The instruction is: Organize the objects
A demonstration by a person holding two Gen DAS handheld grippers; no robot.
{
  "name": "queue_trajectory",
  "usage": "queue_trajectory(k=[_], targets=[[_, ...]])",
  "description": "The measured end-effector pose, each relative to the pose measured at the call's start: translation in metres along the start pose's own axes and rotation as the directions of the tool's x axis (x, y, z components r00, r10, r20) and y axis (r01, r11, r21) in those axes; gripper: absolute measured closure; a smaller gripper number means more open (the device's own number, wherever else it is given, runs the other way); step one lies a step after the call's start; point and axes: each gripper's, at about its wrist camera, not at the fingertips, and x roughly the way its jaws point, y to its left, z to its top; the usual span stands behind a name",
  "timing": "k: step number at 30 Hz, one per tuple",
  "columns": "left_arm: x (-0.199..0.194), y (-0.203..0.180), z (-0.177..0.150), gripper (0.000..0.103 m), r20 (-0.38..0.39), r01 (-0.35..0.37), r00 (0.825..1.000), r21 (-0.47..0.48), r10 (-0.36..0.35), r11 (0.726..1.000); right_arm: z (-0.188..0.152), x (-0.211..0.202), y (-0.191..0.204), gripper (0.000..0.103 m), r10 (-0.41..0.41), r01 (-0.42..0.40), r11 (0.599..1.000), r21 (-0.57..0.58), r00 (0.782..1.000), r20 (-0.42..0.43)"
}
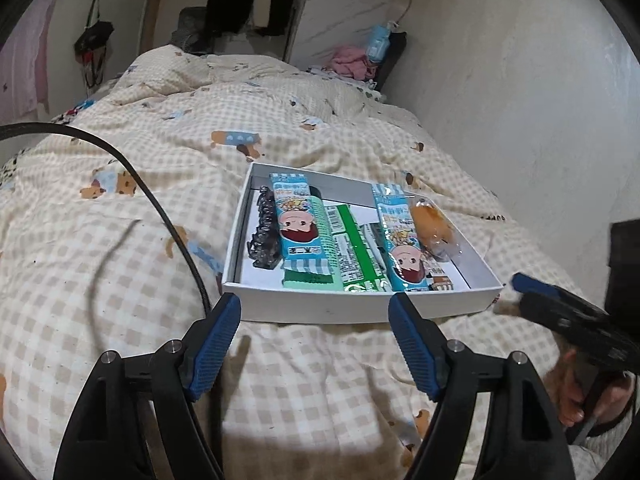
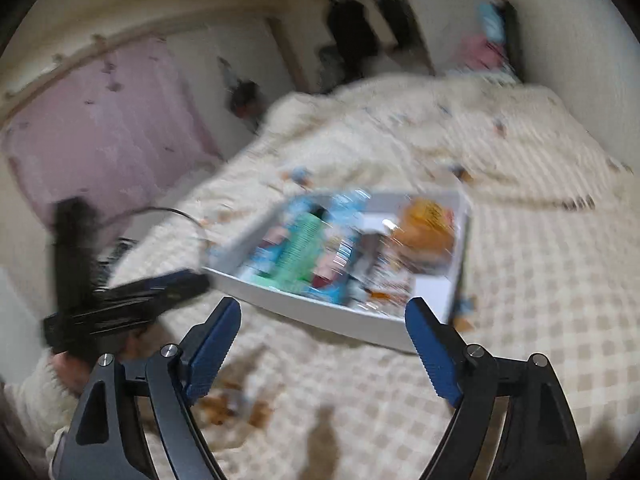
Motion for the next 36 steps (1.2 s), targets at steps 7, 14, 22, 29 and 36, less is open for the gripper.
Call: queue_trajectory(k=[7,14,22,29,36], targets=[[-0.0051,-0.0039,-0.0003,0.019,0.033,0.017,0.999,0.021,-0.017,1.0,0.0002,0.0016,-0.0021,0.018,0.01,-0.01,1.0,0.006,1.0,0.002],[-0.0037,-0.0067,0.0002,0.005,0.033,0.018,0.999,0.033,-0.019,0.999,-0.0007,0.0024,-0.0017,0.018,0.011,-0.011,1.0,0.005,1.0,-0.003],[-0.0025,-0.0081,0.0,0.001,0.023,0.018,1.0,0.045,-0.019,0.999,-0.0008,0.0028,-0.0016,0.018,0.01,-0.01,1.0,0.005,1.0,-0.005],[0.0016,-0.0075,-0.0006,0.001,0.005,0.014,1.0,0.043,-0.014,0.999,-0.0007,0.003,-0.0016,0.018,0.01,-0.01,1.0,0.005,1.0,-0.005],[0.0037,-0.0075,-0.0001,0.001,0.0,0.017,1.0,0.046,-0.017,0.999,-0.003,0.0057,-0.0003,0.0,0.013,-0.013,1.0,-0.006,1.0,-0.014]])
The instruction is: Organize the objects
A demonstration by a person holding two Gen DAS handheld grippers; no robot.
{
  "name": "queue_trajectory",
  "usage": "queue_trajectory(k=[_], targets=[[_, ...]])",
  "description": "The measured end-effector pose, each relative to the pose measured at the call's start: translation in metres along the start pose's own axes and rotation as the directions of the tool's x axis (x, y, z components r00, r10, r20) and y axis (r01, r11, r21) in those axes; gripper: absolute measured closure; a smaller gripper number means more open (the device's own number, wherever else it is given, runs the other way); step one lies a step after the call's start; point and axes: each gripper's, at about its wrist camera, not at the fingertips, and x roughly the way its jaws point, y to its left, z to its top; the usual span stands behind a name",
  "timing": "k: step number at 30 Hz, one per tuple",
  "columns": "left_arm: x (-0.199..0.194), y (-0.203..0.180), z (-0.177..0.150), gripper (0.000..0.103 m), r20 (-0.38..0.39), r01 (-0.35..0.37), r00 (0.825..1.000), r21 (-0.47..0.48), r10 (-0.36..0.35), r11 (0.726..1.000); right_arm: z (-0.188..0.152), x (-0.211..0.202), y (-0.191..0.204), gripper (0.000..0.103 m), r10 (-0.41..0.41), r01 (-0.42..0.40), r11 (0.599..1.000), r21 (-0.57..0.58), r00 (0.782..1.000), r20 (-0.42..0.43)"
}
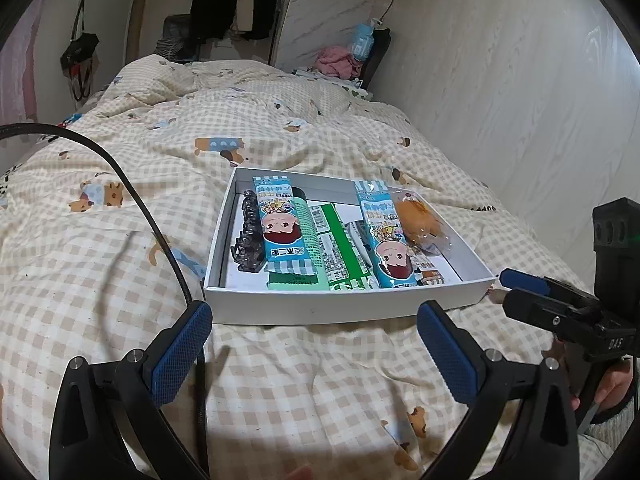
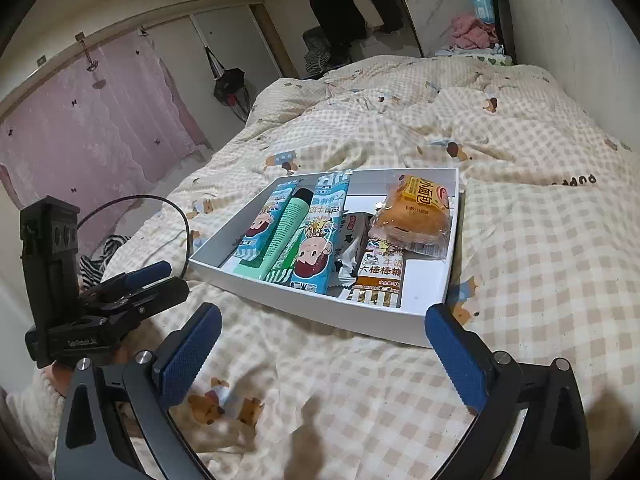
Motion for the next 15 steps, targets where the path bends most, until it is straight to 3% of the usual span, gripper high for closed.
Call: queue_trajectory(k=[15], targets=[[-0.0001,0.0027,-0.001,0.001,0.004,-0.012,1.0,-0.013,0.012,1.0,-0.0002,0.0011,-0.0011,0.0,-0.001,0.001,1.0,0.002,1.0,-0.008]])
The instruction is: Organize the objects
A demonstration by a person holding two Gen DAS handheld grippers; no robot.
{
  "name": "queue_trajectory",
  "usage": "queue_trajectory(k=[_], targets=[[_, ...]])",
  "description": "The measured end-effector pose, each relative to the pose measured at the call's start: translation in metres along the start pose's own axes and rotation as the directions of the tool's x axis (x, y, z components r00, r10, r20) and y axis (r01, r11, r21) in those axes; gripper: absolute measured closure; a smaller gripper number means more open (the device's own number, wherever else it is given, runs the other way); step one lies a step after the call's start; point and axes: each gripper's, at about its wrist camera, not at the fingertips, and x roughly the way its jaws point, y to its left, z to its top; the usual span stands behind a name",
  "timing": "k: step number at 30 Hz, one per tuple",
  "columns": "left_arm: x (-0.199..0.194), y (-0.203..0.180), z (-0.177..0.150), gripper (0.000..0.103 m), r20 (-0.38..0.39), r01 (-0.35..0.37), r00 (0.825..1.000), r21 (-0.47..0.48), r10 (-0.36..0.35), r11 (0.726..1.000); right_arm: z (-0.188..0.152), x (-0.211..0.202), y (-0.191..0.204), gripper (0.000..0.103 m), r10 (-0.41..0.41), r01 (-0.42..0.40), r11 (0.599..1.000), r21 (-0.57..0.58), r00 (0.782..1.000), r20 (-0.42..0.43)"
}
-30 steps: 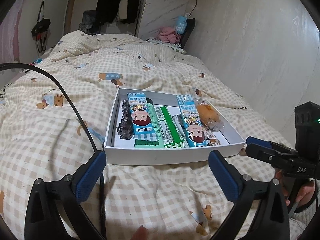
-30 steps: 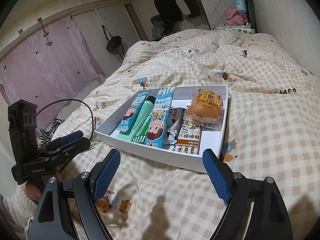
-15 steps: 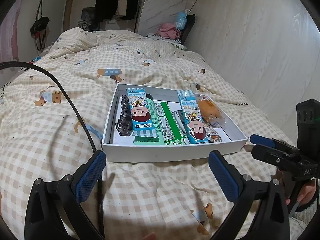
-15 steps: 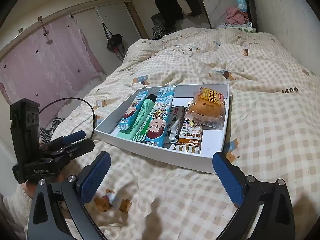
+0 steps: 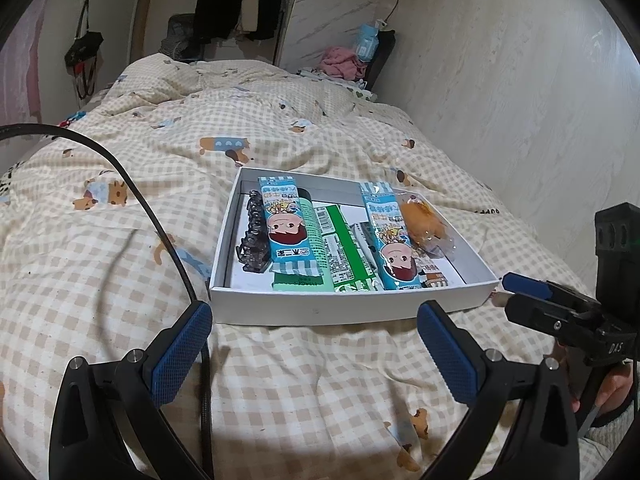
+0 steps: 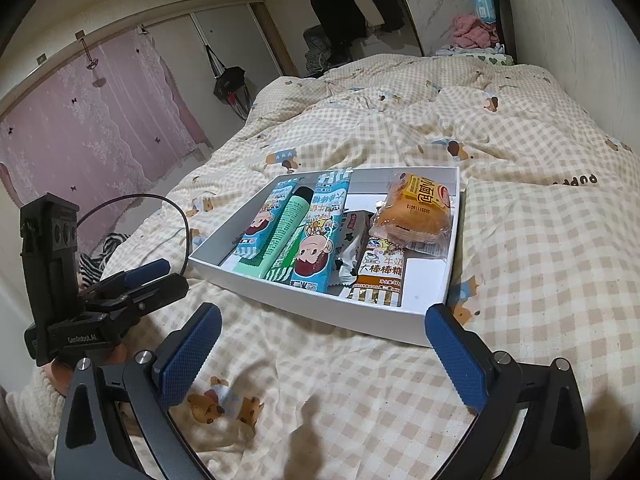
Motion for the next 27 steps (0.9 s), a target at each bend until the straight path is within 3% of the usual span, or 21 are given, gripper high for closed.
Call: queue_trajectory(k=[23,27], targets=[[0.0012,-0.0006,-0.0015,0.001,-0.007,-0.006,1.0,0.006,0.006,1.0,0.0002,0.0001,0.0005,0.0,-0.001,0.001,1.0,-0.001,1.0,-0.002],[-0.0067,-0.0054,0.0058,0.001,0.014,-0.067,0.998,0.027,0.066,0.997,0.0,-0.0004,-0.0014,0.0,0.011,-0.011,1.0,0.01,1.0,0.003]])
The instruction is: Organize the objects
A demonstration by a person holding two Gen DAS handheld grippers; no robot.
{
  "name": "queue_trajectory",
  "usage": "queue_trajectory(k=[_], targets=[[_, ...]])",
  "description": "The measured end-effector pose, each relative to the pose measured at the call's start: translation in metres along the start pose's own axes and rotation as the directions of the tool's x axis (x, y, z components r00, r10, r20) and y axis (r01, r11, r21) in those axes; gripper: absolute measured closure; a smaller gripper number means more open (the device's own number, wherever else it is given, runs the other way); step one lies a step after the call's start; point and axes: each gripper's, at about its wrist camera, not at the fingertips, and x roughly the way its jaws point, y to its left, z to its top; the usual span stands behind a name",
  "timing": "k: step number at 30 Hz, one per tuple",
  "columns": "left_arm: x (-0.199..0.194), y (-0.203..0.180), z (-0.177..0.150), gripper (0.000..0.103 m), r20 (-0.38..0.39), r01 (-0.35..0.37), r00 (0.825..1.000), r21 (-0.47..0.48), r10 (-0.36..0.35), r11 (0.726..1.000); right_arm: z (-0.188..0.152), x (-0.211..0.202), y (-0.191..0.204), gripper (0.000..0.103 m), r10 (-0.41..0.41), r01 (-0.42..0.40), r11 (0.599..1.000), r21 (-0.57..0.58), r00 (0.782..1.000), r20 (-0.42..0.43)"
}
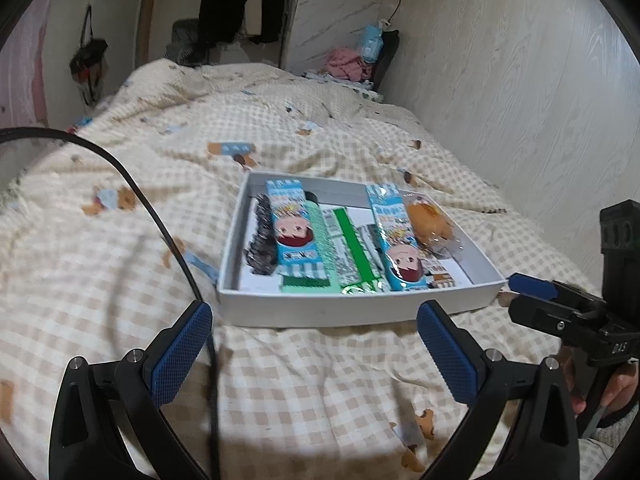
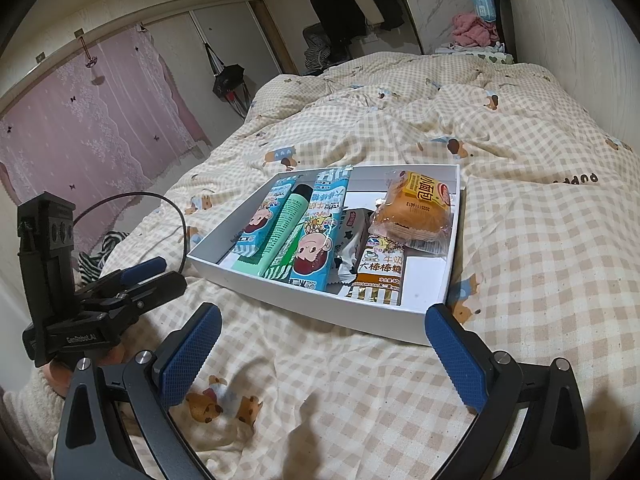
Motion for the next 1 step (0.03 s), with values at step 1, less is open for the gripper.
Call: queue_trajectory(k=[1], targets=[[-0.0063,-0.0007,0.0057,0.001,0.008,-0.019,1.0,0.002,0.019,1.0,0.0011,-0.002,-0.0011,0.0,0.011,-0.011,1.0,0.008,1.0,0.003]])
